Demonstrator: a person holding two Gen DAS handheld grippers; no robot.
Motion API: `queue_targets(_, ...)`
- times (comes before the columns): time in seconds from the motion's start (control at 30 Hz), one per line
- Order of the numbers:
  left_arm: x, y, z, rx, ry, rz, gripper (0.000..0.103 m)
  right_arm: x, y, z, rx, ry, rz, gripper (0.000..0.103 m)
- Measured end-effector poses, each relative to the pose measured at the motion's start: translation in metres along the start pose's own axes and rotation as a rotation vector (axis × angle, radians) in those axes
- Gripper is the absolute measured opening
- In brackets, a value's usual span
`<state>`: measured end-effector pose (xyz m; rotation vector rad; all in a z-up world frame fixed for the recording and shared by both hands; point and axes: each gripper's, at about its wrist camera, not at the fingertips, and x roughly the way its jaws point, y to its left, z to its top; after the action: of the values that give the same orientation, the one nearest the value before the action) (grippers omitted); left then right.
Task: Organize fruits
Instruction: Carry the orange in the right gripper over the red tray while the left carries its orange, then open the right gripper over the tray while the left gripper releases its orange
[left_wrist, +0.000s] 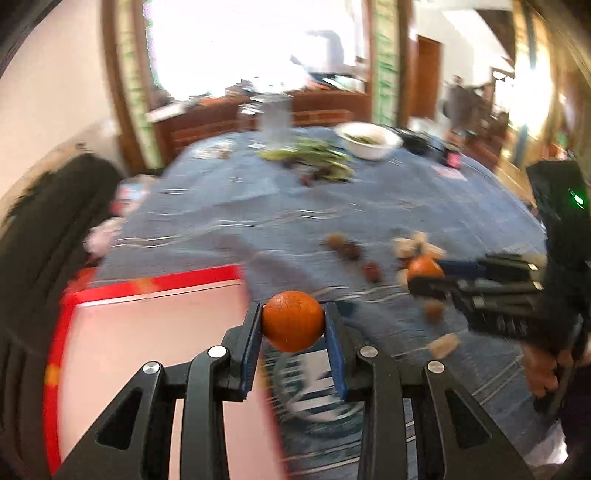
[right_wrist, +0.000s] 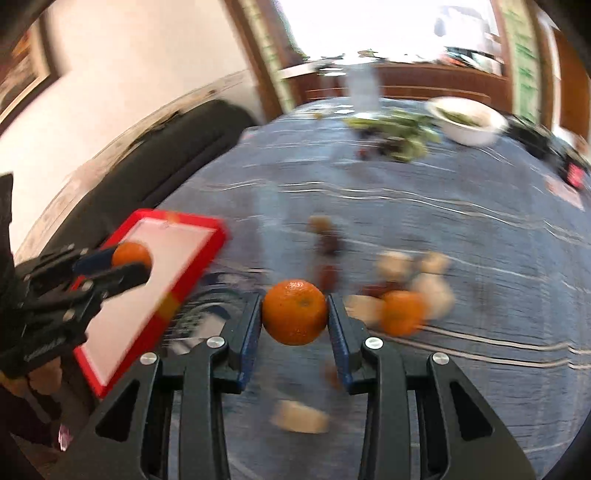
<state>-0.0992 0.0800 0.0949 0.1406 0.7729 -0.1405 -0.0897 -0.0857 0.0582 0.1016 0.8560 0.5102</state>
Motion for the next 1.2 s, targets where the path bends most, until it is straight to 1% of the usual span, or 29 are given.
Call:
queue_targets(0.17,-0.023,0.041,-0.014,-0.050,-0.060,0.158,0.032,0.016,0.059,0.003,-0.077,0.014,0.076,0.038)
queue_targets(0.23,-0.029,0.055,-0.019,-0.067,-0.073,0.210,0.032,0.024,0.080,0.006,-0.106,0.018,0.102,0.038)
queue_targets(0.33,-0.037,0.080,-0.033,-0.107,-0.075,0.279,0.032,0.035,0.110,0.006,-0.150,0.033,0.127,0.038)
queue_targets(0.47,-0.038,0.104,-0.049,-0.144,-0.061,0.346,0.032,0.045,0.143,-0.001,-0.200,0.053,0.157,0.038)
queue_targets(0.53,-0.037,0.115,-0.056,-0.161,-0.047,0.368,0.032,0.052,0.158,-0.006,-0.226,0.071,0.167,0.038)
queue_targets(0.67,-0.029,0.130,-0.070,-0.198,-0.009,0.400,0.032,0.066,0.179,-0.020,-0.263,0.115,0.160,0.038)
queue_targets(0.8,-0.024,0.140,-0.081,-0.216,0.016,0.418,0.032,0.078,0.186,-0.028,-0.276,0.143,0.148,0.038)
queue_targets(0.97,-0.018,0.143,-0.089,-0.220,0.039,0.436,0.032,0.087,0.192,-0.036,-0.283,0.170,0.129,0.038)
queue_targets(1.13,-0.014,0.146,-0.095,-0.232,0.071,0.451,0.034,0.087,0.193,-0.037,-0.288,0.165,0.114,0.038)
queue_targets(1.2,-0.015,0.145,-0.096,-0.234,0.076,0.460,0.034,0.089,0.194,-0.037,-0.291,0.180,0.078,0.039)
